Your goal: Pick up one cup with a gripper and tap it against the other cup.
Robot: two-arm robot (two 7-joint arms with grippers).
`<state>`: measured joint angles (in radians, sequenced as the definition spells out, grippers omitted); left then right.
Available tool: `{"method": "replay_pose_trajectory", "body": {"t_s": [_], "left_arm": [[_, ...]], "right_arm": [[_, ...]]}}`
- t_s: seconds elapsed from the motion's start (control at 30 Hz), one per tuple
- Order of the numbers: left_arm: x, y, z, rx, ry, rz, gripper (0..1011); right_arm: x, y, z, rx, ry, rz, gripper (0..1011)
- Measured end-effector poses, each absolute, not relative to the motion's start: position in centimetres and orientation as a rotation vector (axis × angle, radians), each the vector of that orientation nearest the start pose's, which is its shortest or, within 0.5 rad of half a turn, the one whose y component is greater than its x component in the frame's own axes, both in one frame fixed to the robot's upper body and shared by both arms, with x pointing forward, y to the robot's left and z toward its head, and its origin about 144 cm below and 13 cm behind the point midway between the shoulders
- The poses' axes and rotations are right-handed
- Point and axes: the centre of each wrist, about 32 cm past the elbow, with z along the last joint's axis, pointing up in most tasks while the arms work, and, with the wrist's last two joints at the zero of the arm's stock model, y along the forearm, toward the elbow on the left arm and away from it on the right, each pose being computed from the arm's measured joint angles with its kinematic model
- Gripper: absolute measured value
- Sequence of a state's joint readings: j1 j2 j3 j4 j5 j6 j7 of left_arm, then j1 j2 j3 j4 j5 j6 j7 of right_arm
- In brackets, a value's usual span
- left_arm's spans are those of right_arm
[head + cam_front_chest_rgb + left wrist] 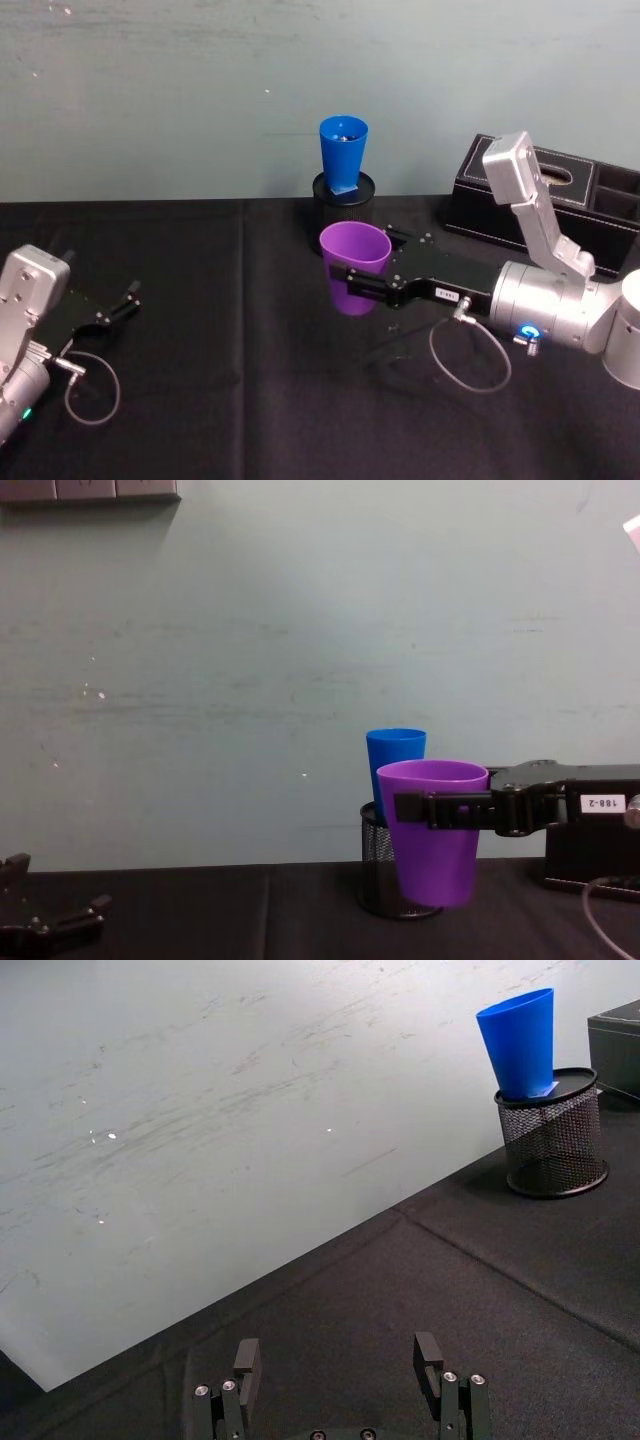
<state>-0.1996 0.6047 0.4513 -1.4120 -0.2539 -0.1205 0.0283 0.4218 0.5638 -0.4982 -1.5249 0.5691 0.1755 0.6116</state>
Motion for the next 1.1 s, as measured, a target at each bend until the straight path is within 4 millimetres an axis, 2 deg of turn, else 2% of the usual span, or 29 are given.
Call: {"method": "replay_pose_trajectory", "body": {"t_s": [1.1], "left_arm": [[48.86,30.97,113.98,0.304,-0.285,1.248,1000]], "right_arm": [[53.79,-26.41,124.06,-0.137,-0.004,-0.59,715]]}}
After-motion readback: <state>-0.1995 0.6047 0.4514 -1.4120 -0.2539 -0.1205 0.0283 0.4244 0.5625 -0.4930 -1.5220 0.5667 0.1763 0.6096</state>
